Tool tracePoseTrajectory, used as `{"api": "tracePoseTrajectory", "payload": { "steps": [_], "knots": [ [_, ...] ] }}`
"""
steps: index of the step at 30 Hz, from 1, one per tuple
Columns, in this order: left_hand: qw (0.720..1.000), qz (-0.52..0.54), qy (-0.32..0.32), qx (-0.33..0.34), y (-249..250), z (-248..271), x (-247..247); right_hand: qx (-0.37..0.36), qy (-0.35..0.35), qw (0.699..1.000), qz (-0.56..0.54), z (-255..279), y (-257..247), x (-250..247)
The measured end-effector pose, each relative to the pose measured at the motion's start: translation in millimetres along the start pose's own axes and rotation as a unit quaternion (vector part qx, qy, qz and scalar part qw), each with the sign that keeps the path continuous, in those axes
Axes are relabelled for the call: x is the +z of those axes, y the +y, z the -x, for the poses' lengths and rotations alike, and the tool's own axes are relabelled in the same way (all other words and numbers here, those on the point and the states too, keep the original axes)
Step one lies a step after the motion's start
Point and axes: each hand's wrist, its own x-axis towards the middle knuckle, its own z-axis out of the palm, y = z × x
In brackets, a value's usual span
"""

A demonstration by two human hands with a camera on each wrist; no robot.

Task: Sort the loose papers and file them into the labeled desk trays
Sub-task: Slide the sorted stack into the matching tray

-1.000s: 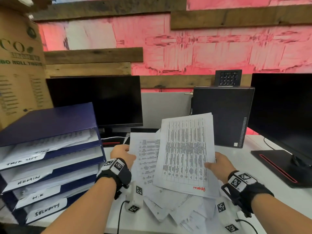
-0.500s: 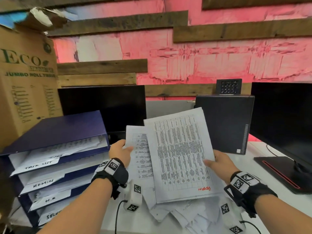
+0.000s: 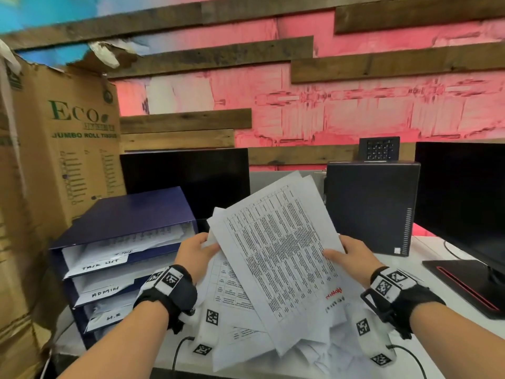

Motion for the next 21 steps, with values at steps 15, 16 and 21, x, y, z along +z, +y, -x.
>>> {"api": "tracePoseTrajectory", "payload": {
  "steps": [15,16,21],
  "knots": [
    [0.997,-0.052,-0.041,0.035,-1,24,-28,-0.02,0.016,0.999,0.047,4,-33,39],
    [0.997,-0.061,-0.035,0.043,-3,26,-30,-0.017,0.003,0.999,0.042,5,-34,41],
    [0.997,-0.052,0.019,0.045,-11,26,-48,-0.001,-0.066,0.997,-0.027,14,-37,45]
  ]
}}
